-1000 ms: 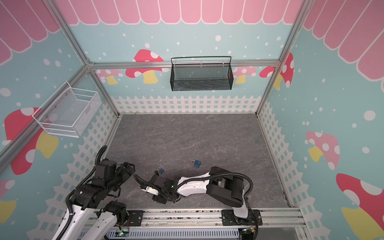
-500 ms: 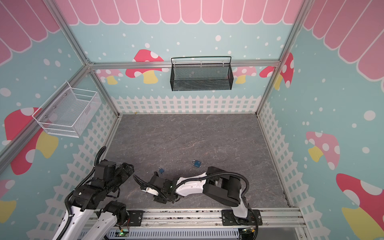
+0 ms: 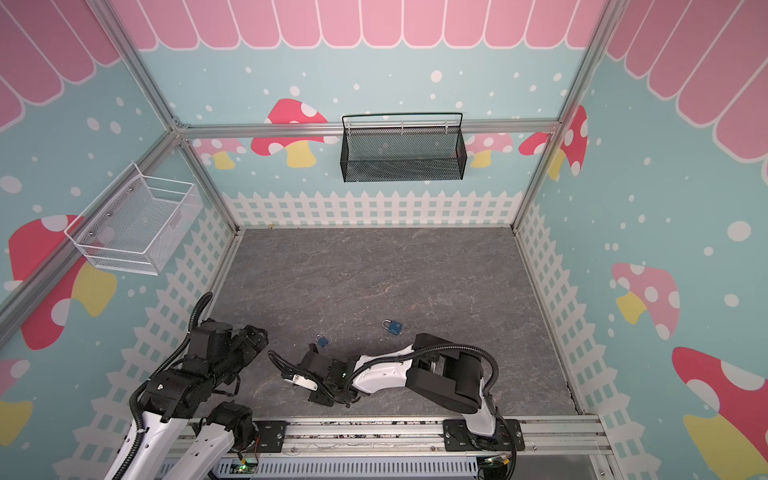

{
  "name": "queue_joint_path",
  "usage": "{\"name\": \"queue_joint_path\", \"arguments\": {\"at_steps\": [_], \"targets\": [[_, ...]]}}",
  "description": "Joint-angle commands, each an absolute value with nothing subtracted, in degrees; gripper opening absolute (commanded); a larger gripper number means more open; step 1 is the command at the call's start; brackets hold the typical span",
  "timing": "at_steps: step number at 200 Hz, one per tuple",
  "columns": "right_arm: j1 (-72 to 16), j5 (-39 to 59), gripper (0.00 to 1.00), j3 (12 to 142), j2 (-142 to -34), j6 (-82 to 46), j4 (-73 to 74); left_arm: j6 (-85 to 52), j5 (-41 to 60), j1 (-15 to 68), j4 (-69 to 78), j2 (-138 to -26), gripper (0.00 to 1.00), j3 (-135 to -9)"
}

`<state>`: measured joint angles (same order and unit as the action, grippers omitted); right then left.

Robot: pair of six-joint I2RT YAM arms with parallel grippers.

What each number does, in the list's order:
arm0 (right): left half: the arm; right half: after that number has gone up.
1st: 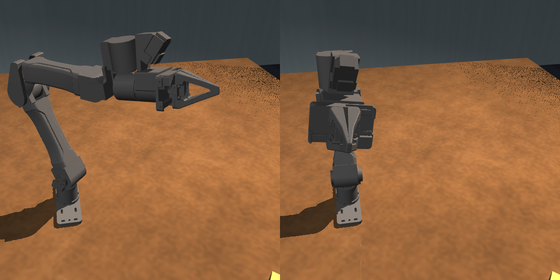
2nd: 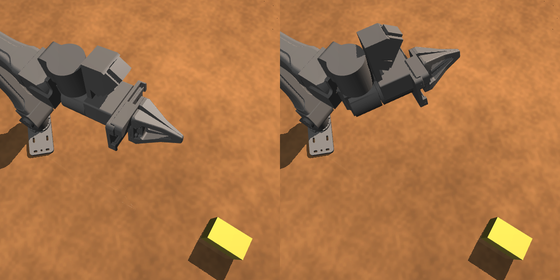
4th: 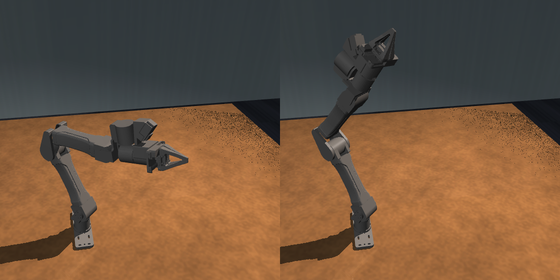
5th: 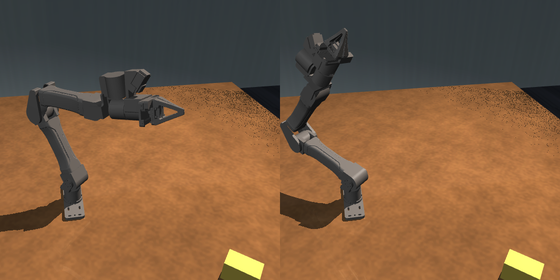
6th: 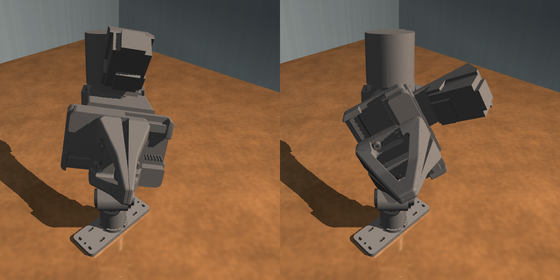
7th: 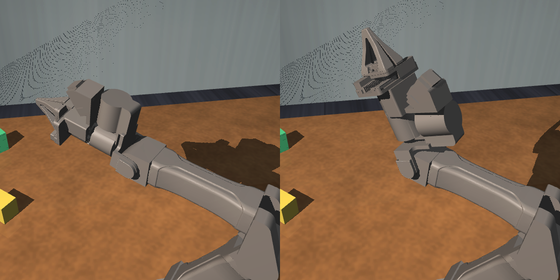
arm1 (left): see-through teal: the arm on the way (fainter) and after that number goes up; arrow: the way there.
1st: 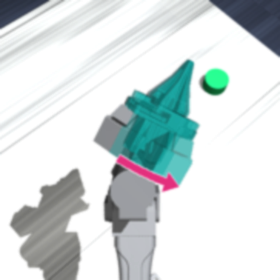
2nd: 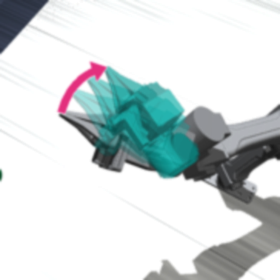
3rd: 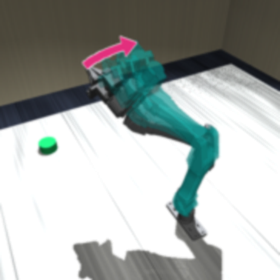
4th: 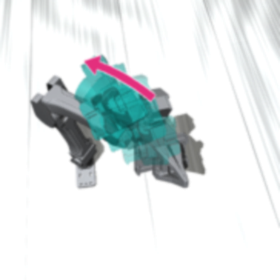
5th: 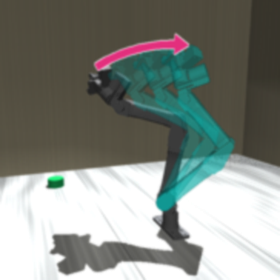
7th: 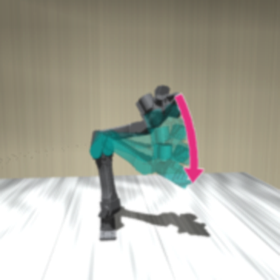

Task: Unlock with the key
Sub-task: 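Lower the right gripper onto the silver key ring and close on it, then lift the silver key with the right gripper while the left arm rises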

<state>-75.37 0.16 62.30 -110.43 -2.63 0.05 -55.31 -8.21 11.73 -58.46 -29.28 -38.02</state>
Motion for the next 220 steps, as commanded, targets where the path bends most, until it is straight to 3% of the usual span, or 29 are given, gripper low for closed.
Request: {"name": "queue_joint_path", "arguments": {"at_steps": [1, 78, 148, 182, 220], "targets": [[-75.0, 0.2, 0.00, 59.2, -105.9, -3.4, 0.2, -57.1, -7.3, 11.9, -58.7, -29.4, 1.00, -40.1], [-65.9, 13.1, 0.00, 52.1, -90.1, -17.6, 6.2, -54.2, 3.3, 12.0, -47.2, -33.5, 0.98, -42.2], [-51.9, 28.5, 0.00, 47.2, -74.8, -31.1, 14.9, -57.4, 13.2, 17.1, -11.8, -39.5, 0.86, -39.0], [-47.0, 36.3, 0.00, 45.6, -71.0, -39.5, 26.0, -62.7, 15.4, 20.4, 7.3, -44.3, 0.78, -37.4], [-43.9, 38.6, 0.00, 46.1, -70.1, -45.6, 35.9, -65.1, 16.9, 24.8, 20.0, -48.4, 0.74, -38.4]]}}
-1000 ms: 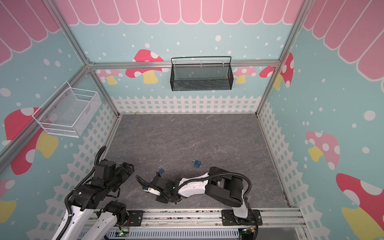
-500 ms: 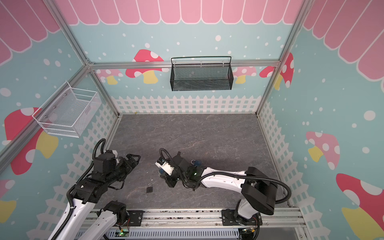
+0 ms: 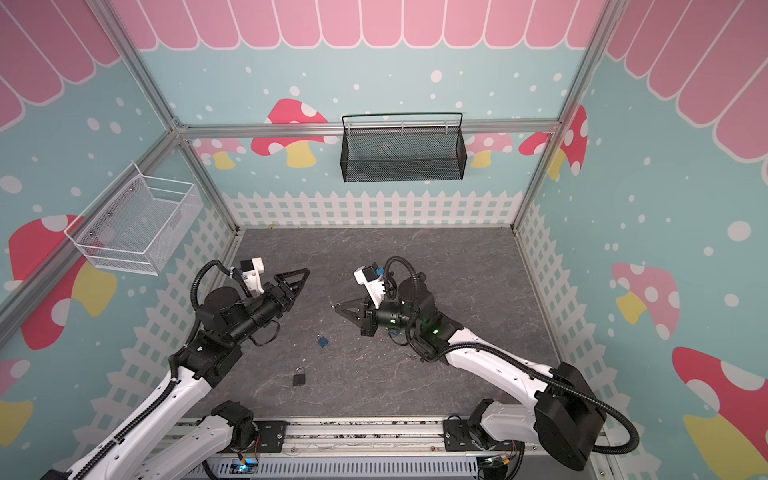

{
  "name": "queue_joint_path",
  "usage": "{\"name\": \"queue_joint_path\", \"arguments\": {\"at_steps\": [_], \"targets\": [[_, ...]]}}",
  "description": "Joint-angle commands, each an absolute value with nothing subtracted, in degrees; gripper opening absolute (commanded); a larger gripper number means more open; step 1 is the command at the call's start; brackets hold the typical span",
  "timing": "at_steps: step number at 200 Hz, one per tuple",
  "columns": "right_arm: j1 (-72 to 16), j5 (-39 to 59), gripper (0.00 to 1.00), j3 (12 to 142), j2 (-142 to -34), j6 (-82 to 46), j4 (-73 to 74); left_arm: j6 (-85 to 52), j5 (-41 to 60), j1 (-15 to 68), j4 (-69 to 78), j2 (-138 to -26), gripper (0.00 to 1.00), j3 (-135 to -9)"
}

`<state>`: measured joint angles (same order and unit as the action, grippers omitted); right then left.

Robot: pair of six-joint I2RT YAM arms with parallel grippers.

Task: Unlock with the key
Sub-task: 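Lift the silver key with the right gripper while the left arm rises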

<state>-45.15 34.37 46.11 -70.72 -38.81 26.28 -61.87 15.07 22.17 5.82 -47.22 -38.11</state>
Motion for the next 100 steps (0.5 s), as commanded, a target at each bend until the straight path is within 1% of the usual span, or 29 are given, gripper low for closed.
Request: {"name": "queue_joint_path", "arguments": {"at_steps": [1, 31, 53, 100], "targets": [[-43.8, 38.6, 0.00, 46.1, -70.1, -45.8, 36.2, -65.1, 16.9, 25.0, 20.2, -48.5, 0.73, -38.4], [-43.0, 38.0, 0.00, 47.2, -71.0, -50.5, 42.2, -66.9, 16.0, 27.1, 27.9, -50.5, 0.69, -38.1], [-42.6, 38.1, 0.00, 47.9, -71.7, -55.1, 47.6, -67.6, 16.1, 27.8, 30.6, -52.1, 0.68, -38.9], [-42.5, 36.7, 0.00, 51.8, -74.9, -59.7, 50.6, -68.4, 16.8, 30.0, 36.7, -54.7, 0.60, -40.2]]}}
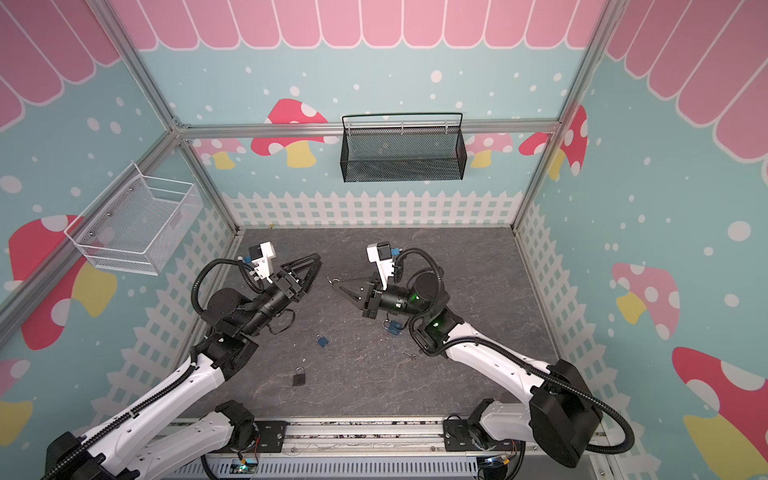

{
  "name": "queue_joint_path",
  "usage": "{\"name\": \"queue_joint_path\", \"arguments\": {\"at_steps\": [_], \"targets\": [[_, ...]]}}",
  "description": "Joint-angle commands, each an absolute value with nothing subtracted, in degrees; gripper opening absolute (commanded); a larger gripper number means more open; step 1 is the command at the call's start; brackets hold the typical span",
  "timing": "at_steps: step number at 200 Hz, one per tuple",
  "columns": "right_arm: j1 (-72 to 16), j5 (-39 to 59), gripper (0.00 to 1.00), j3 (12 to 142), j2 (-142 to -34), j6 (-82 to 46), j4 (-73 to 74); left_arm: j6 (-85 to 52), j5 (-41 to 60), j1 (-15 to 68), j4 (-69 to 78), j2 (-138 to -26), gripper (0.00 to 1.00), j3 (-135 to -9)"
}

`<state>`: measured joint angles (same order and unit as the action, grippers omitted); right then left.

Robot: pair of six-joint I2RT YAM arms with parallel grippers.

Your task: Unlock with the key

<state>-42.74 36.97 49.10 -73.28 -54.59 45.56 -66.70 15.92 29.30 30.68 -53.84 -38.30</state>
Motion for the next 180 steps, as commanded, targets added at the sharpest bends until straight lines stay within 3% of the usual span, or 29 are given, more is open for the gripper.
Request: {"name": "queue_joint_path", "arguments": {"at_steps": [1, 47, 180], "targets": [[-42.5, 36.7, 0.00, 51.9, -75.0, -59.8, 50.6, -68.5, 16.9, 30.0, 36.8, -54.7, 0.60, -40.2], [-42.1, 35.2, 0.00, 52.2, -77.4, -63.1, 53.3, -70.6, 18.1, 30.9, 44.6, -57.0, 0.51, -39.8], [-41.6, 32.7, 0.00, 53.1, -80.5, -70.8, 57.3, -66.6, 16.9, 31.5, 40.1, -55.4, 0.24, -40.4]]}}
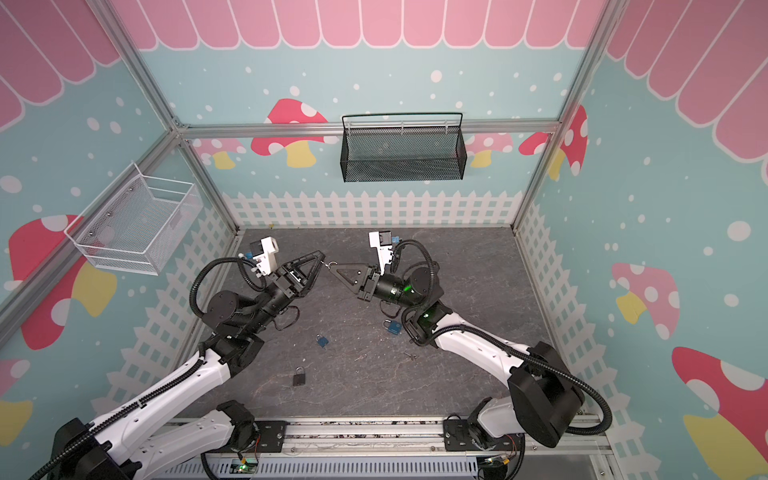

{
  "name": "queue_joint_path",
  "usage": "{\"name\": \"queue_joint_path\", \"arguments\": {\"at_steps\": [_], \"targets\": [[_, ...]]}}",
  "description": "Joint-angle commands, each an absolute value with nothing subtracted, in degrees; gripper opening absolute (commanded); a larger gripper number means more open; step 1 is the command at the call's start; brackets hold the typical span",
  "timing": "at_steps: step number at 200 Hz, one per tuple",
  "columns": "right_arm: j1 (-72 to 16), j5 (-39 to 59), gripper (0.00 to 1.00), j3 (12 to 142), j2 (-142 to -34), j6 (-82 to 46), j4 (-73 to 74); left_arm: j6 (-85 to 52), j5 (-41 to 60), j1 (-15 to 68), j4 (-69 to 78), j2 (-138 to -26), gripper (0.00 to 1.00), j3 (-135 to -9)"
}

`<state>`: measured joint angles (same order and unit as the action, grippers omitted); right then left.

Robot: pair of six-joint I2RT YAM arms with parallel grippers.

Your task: Unlock with the key

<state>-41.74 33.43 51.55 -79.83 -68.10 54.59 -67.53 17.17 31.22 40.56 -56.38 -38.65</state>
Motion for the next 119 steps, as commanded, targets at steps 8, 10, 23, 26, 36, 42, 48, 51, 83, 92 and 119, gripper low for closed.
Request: {"name": "queue_joint_path", "arguments": {"at_steps": [8, 10, 23, 26, 36, 42, 48, 51, 83, 92, 119], "targets": [[-41.6, 32.5, 0.00, 52.9, -80.5, -71.1, 57.3, -66.2, 16.7, 31.5, 39.4, -55.3, 0.22, -40.5], [-41.5, 32.5, 0.00, 52.8, -80.4, -71.2, 57.4, -66.1, 16.7, 31.5, 39.3, -55.2, 0.21, -40.5], [-41.5, 31.9, 0.00, 52.4, -80.2, -71.7, 57.4, -65.7, 16.3, 31.5, 38.3, -54.8, 0.19, -40.5], [-41.5, 31.9, 0.00, 52.3, -80.2, -71.7, 57.4, -65.6, 16.1, 31.5, 38.1, -54.7, 0.18, -40.4], [-41.5, 32.2, 0.00, 52.4, -80.3, -71.8, 57.4, -65.4, 15.5, 31.5, 37.6, -54.4, 0.14, -40.2], [-41.5, 32.3, 0.00, 52.5, -80.4, -71.8, 57.5, -65.3, 15.2, 31.5, 37.5, -54.2, 0.13, -40.0], [-41.5, 32.4, 0.00, 52.5, -80.4, -71.8, 57.5, -65.2, 15.1, 31.5, 37.3, -54.1, 0.12, -40.0], [-41.4, 32.4, 0.00, 52.5, -80.4, -71.8, 57.5, -65.1, 15.0, 31.5, 37.2, -54.1, 0.12, -40.0], [-41.5, 32.4, 0.00, 52.0, -80.4, -71.4, 57.4, -65.0, 14.0, 31.5, 34.8, -53.7, 0.04, -40.5], [-41.5, 32.6, 0.00, 52.1, -80.6, -71.2, 57.4, -65.0, 13.8, 31.5, 34.8, -53.6, 0.00, -40.5], [-41.5, 32.8, 0.00, 52.1, -80.5, -70.0, 57.0, -65.0, 13.6, 31.5, 33.1, -53.5, 0.00, -41.4]]}}
